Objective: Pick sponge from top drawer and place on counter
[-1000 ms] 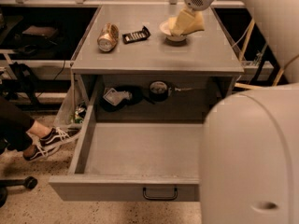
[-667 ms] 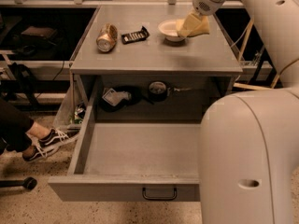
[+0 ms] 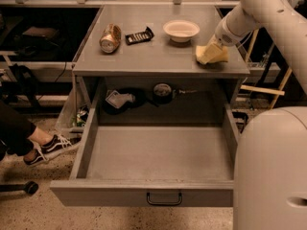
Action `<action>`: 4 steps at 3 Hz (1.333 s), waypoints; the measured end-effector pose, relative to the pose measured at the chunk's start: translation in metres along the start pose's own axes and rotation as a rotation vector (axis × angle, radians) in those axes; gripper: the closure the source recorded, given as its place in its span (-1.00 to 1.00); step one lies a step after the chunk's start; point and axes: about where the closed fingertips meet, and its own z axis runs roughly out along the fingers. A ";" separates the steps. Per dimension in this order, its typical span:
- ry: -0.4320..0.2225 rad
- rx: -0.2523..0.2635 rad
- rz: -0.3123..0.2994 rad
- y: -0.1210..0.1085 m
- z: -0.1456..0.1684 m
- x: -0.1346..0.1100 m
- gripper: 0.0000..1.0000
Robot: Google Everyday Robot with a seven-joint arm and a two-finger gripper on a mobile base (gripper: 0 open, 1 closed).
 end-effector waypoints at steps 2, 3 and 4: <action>0.000 0.000 0.000 0.000 0.000 0.000 0.63; 0.000 0.000 0.000 0.000 0.000 0.000 0.16; 0.000 0.000 0.000 0.000 0.000 0.000 -0.30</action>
Offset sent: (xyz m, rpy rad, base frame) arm 0.0000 0.0000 0.0000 0.0000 0.0001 0.0000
